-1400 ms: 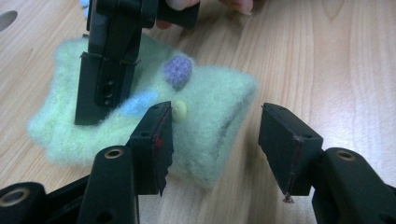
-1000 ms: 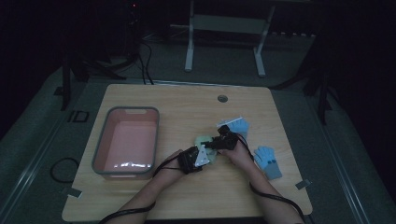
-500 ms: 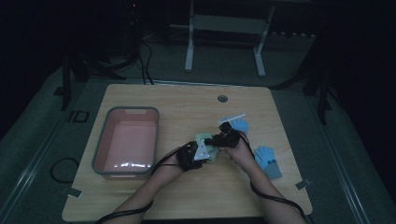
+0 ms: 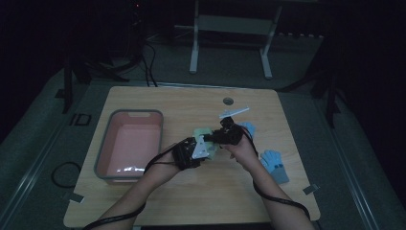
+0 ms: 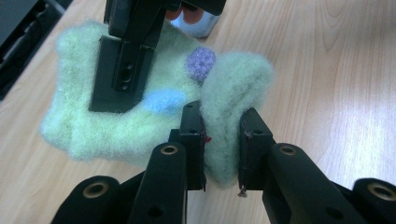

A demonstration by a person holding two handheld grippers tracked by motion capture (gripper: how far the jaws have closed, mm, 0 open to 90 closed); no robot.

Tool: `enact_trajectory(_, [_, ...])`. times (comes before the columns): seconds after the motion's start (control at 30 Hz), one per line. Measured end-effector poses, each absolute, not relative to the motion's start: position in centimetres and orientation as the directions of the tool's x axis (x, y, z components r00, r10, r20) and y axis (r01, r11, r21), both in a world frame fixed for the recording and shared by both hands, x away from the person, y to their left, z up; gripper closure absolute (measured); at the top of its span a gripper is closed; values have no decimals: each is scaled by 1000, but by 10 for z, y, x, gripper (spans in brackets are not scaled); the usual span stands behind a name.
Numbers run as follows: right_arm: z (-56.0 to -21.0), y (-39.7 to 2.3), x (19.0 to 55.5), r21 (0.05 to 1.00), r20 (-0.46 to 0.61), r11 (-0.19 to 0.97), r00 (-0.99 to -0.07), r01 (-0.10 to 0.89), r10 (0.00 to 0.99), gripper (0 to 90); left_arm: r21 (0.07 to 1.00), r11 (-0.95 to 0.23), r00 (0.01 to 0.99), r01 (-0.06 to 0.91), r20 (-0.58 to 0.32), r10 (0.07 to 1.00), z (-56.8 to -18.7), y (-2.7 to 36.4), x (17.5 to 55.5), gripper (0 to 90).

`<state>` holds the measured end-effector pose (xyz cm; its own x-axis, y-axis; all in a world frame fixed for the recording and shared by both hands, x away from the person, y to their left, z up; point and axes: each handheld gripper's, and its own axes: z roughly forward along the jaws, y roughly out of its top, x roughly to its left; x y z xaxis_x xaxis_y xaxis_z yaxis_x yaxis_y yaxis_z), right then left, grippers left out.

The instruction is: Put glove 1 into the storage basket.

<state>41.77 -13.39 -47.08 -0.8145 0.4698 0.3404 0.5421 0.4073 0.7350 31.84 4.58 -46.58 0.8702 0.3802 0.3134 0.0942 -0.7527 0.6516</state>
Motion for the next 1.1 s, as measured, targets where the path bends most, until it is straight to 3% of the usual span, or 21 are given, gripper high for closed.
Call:
enact_trajectory(0.4, [-441, -86, 416, 761, 310, 425, -849, 491, 428, 743, 620, -777, 839, 111, 360, 407, -441, 82, 311, 761])
enact_trajectory(1.1, [-425, 24, 414, 766, 296, 484, -900, 424, 320, 743, 587, -781, 769, 213, 392, 505, -429, 171, 290, 762])
